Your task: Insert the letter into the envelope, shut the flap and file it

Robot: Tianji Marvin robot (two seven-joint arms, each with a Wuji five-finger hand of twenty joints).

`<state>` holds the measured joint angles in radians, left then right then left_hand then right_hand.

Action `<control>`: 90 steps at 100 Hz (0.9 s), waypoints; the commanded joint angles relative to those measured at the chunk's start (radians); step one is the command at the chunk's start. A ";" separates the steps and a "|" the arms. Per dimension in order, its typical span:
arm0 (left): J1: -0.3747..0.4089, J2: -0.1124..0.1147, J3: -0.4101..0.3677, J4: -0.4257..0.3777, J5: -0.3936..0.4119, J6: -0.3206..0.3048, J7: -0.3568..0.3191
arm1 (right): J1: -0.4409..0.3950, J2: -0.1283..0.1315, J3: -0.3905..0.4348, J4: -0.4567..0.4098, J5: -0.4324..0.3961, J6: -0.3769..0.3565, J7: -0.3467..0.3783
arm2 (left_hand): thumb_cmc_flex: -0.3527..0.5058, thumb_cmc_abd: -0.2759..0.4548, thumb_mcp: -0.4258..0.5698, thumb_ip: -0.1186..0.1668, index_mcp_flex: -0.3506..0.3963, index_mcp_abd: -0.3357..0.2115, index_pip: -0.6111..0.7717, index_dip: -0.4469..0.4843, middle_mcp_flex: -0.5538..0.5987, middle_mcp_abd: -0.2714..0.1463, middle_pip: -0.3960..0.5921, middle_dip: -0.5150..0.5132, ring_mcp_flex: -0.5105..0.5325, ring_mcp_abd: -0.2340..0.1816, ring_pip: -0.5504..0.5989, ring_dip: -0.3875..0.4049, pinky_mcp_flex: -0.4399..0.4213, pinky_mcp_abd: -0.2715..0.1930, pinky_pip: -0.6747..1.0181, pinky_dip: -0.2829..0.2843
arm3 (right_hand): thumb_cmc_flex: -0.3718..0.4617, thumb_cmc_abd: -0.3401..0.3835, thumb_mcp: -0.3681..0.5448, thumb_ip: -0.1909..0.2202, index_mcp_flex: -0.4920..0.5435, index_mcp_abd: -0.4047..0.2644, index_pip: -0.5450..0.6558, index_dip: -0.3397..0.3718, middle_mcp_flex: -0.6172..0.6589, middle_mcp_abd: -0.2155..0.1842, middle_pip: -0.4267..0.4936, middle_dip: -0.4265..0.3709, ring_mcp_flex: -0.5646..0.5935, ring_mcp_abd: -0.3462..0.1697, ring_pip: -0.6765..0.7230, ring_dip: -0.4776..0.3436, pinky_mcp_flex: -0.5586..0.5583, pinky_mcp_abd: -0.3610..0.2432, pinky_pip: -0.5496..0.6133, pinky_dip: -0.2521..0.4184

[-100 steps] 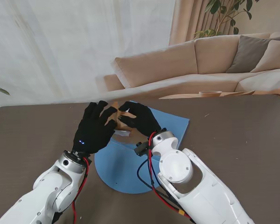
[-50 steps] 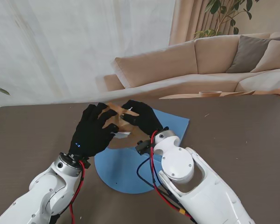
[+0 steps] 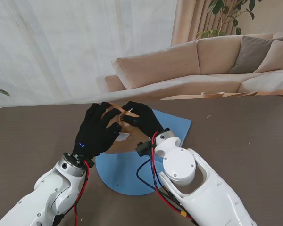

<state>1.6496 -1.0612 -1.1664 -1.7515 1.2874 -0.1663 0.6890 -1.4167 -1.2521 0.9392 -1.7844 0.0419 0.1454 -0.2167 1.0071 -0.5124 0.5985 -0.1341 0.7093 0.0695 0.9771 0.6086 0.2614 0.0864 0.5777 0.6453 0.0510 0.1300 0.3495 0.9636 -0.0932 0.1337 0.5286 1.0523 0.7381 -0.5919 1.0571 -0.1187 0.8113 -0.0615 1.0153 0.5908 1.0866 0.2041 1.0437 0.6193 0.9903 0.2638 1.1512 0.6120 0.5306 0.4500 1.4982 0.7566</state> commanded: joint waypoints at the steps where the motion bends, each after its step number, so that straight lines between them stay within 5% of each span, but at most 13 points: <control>1: -0.002 -0.009 0.003 -0.004 0.001 0.008 -0.016 | -0.002 -0.005 -0.007 -0.003 -0.001 -0.003 0.017 | 0.005 -0.030 0.045 -0.014 0.001 0.039 0.030 0.004 -0.013 0.009 0.020 0.014 -0.013 0.005 0.005 -0.001 -0.012 0.000 0.000 -0.012 | 0.028 0.017 0.019 0.033 0.005 -0.027 0.069 0.033 0.019 0.004 0.026 0.010 0.047 0.013 0.026 0.014 0.007 0.018 0.038 0.023; 10: -0.005 -0.009 0.008 -0.005 0.003 0.023 -0.021 | -0.001 -0.006 -0.009 -0.002 0.000 -0.004 0.017 | -0.008 -0.032 0.057 -0.016 -0.032 0.130 0.088 0.028 -0.019 0.019 0.027 0.022 -0.013 0.005 -0.002 0.007 -0.012 0.003 -0.005 -0.003 | 0.028 0.017 0.019 0.033 0.005 -0.027 0.069 0.034 0.019 0.004 0.026 0.010 0.047 0.013 0.025 0.014 0.007 0.018 0.038 0.023; 45: -0.003 -0.007 0.021 -0.012 0.002 0.039 -0.064 | 0.003 -0.009 -0.015 0.001 0.007 -0.007 0.012 | 0.007 -0.074 0.069 -0.032 0.017 0.182 0.099 -0.047 -0.011 0.025 0.034 0.028 -0.010 0.009 0.000 0.012 -0.008 0.008 -0.003 0.004 | 0.029 0.017 0.019 0.033 0.004 -0.025 0.071 0.036 0.019 0.006 0.026 0.012 0.048 0.013 0.025 0.014 0.007 0.018 0.038 0.024; 76: 0.025 -0.006 -0.022 -0.027 0.003 -0.010 -0.047 | -0.002 -0.010 -0.005 -0.007 -0.006 0.010 0.001 | -0.004 -0.056 0.039 -0.020 -0.037 0.056 -0.085 -0.080 -0.027 0.010 0.004 0.007 -0.012 0.004 -0.004 0.005 -0.010 0.006 -0.002 -0.003 | 0.033 0.022 0.017 0.033 0.002 -0.023 0.075 0.044 0.017 0.007 0.028 0.014 0.048 0.013 0.025 0.014 0.009 0.019 0.037 0.024; 90: 0.042 -0.003 -0.056 -0.031 0.014 -0.039 -0.029 | -0.006 -0.011 0.001 -0.011 0.001 0.018 -0.004 | 0.000 -0.062 0.038 -0.021 -0.050 -0.043 -0.136 -0.088 -0.025 0.003 -0.003 0.001 -0.010 0.007 -0.003 0.005 -0.009 0.006 0.000 -0.002 | 0.034 0.022 0.017 0.034 0.001 -0.021 0.076 0.047 0.016 0.008 0.028 0.015 0.047 0.015 0.025 0.015 0.008 0.020 0.037 0.024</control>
<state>1.6815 -1.0664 -1.2172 -1.7760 1.2900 -0.2026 0.6595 -1.4159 -1.2567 0.9393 -1.7862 0.0366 0.1592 -0.2310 0.9961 -0.5512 0.6345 -0.1351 0.7066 0.0649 0.8749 0.5269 0.2603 0.1076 0.5781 0.6601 0.0511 0.1303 0.3495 0.9636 -0.0932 0.1339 0.5286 1.0522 0.7383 -0.5919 1.0621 -0.1171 0.8104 -0.0343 1.0258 0.6029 1.0866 0.2066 1.0438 0.6261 0.9911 0.2641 1.1512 0.6121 0.5309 0.4502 1.4987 0.7662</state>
